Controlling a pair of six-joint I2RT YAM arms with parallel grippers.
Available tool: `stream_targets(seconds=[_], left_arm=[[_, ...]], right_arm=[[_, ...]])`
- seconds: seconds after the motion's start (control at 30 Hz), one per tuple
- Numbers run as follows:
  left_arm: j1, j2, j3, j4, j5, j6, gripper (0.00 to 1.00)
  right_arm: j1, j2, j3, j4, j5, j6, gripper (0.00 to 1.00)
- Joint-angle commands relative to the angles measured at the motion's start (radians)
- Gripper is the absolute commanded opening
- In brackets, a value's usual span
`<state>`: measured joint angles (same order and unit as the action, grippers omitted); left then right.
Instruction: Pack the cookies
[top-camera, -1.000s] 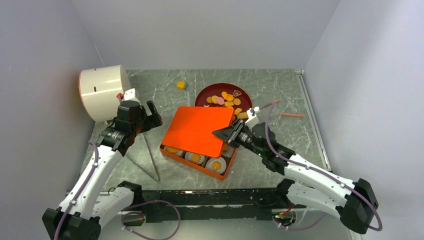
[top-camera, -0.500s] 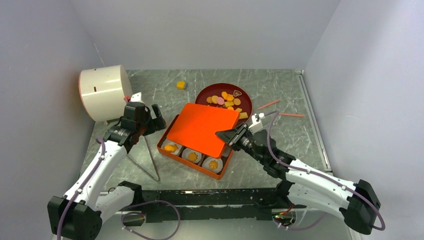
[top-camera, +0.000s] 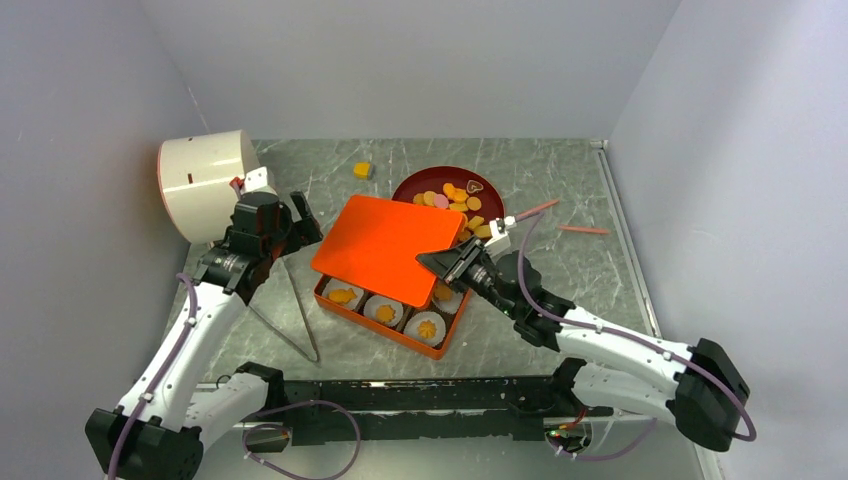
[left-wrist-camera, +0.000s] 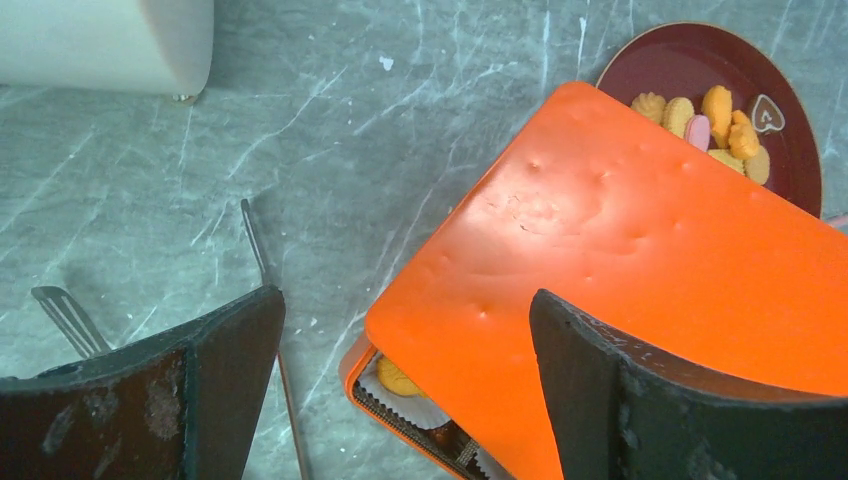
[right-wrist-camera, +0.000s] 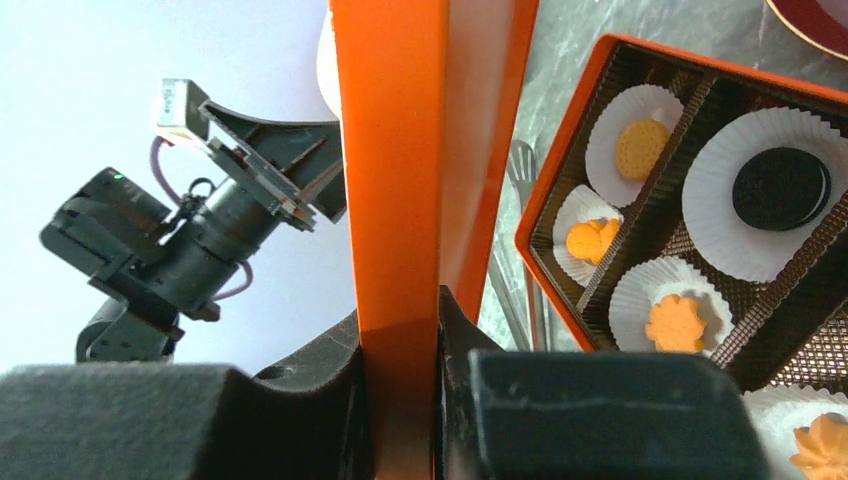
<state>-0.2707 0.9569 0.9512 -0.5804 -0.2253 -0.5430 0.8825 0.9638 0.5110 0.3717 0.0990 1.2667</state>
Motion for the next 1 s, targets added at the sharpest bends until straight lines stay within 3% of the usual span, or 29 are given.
stream_targets(seconds=[0.0,0.6,0.97], left_arm=[[0.002,0.010,0.015,0.001,-0.022,0.021,0.97],[0.002,0.214,-0.087,0.098,0.137,0.051,0.96],[0.002,0.276,-0.052,0.086,0.181,0.046,0.95]], right_arm=[[0.004,0.035,0.008,0.208,-0.023,0.025,0.00],[0.003,0.033,-0.145,0.067,-0.027,0.138,0.00],[0.004,0.022,-0.195,0.110,-0.066,0.139,0.02]])
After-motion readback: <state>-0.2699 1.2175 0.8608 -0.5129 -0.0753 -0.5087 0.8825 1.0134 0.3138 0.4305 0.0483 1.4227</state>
